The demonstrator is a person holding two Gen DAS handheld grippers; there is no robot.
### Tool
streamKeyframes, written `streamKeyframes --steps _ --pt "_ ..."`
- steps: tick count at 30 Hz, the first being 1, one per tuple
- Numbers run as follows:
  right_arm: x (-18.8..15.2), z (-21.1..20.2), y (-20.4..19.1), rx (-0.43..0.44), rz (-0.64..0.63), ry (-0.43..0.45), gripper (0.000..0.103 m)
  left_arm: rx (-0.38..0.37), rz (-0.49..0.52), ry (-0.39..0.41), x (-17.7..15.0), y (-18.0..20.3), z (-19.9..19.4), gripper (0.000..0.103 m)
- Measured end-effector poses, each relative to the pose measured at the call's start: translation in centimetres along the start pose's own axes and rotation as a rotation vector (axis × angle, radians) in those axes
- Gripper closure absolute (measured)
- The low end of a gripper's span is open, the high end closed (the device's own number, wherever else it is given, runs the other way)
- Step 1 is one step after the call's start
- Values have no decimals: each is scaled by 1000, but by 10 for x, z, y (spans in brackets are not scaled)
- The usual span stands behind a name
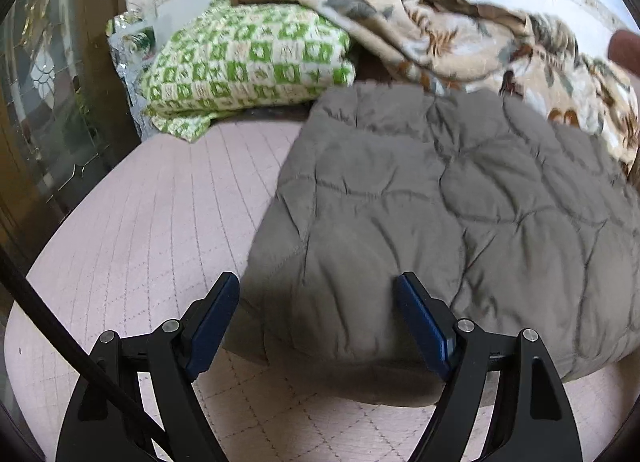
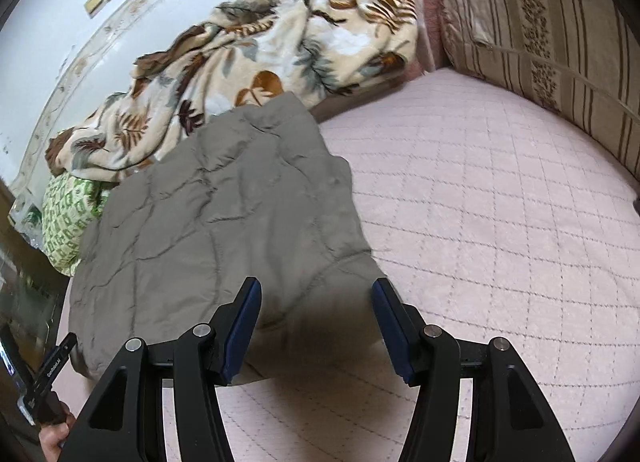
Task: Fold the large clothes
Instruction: 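Lift the gripped jacket edge and fold it over with both grippers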
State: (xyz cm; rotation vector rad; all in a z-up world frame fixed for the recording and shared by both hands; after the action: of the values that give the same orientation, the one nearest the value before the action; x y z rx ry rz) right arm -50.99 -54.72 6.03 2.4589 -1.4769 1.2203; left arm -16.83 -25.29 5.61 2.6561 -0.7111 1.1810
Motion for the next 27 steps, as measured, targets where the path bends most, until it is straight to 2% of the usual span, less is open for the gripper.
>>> streamKeyframes --steps 4,7,10,19,25,27 --pt "-5 16 -2 -15 -11 -53 41 9 10 -18 -2 4 8 22" --pt "-8 22 -12 -48 -56 -75 36 21 35 -12 -2 7 8 22" --pt "-9 20 -16 -46 -79 -82 35 3 19 -22 -1 6 7 22" --pt "-6 11 15 56 80 -91 34 -90 -114 -80 7 -26 8 22" --pt "-4 6 34 98 158 -81 20 -154 -203 -128 7 -45 12 19" --pt "-4 8 41 133 199 -91 19 -186 -241 -145 5 -53 15 19"
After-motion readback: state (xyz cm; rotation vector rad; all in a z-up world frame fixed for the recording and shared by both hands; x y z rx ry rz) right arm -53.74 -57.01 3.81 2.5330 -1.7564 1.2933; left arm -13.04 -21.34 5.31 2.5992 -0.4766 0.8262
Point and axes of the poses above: each gripper's, at about its wrist camera, not at the fingertips, and z roughly the way its jaws point, y to its right, x to its top, the point moved 2 cm from there along z, roughly the way its jaws point, and after that the axes turned 3 degrees about -z, right-handed, at the moved point
